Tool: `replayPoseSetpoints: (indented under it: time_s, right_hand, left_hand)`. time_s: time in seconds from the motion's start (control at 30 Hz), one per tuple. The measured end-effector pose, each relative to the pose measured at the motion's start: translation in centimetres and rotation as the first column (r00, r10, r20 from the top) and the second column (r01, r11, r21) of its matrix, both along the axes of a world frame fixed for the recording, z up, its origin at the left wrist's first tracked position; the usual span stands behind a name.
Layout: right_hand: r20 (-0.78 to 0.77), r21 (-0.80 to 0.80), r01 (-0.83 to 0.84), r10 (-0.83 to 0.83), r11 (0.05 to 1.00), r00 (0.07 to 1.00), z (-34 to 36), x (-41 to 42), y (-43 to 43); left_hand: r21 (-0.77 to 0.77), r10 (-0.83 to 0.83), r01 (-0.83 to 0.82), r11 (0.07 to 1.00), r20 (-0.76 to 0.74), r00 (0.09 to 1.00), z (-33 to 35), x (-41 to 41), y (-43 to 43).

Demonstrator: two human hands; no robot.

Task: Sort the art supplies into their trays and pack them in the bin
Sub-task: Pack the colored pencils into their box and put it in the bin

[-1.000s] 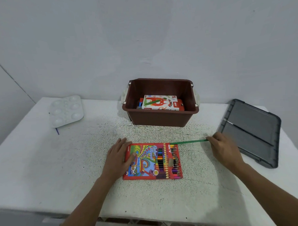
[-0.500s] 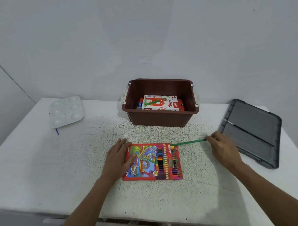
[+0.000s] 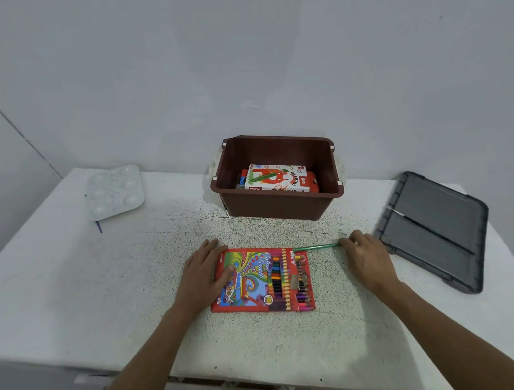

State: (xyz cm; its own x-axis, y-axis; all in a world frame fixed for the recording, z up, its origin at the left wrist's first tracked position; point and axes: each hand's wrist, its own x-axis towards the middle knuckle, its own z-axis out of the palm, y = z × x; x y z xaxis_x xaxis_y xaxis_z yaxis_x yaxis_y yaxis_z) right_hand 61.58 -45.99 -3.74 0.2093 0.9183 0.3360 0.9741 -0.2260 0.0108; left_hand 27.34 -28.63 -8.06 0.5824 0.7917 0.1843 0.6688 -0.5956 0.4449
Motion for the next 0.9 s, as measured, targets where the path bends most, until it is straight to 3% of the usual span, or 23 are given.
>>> replayPoseSetpoints:
  time_s: [0.33, 0.73, 0.9]
  right_hand:
    - [-0.085, 0.021, -0.111, 0.112, 0.994, 0.99, -0.7, -2.8, 1.4]
    - [-0.308, 0.122, -0.039, 0.075, 0.992, 0.949, -1.9, -7.3, 1.4]
    - [-0.308, 0.096, -0.003, 0.033, 0.995, 0.951, -2.8, -7.3, 0.7]
  left_hand:
    - [0.003, 0.004, -0.004, 1.0, -0.007, 1.0, 0.3, 0.1, -0.2]
    - [0.006, 0.002, -0.002, 1.0, -0.044, 0.999, 0.0, 0.0, -0.2]
    - [0.076, -0.17, 0.173, 0.982, -0.044, 0.984, 0.6, 0.7, -0.4]
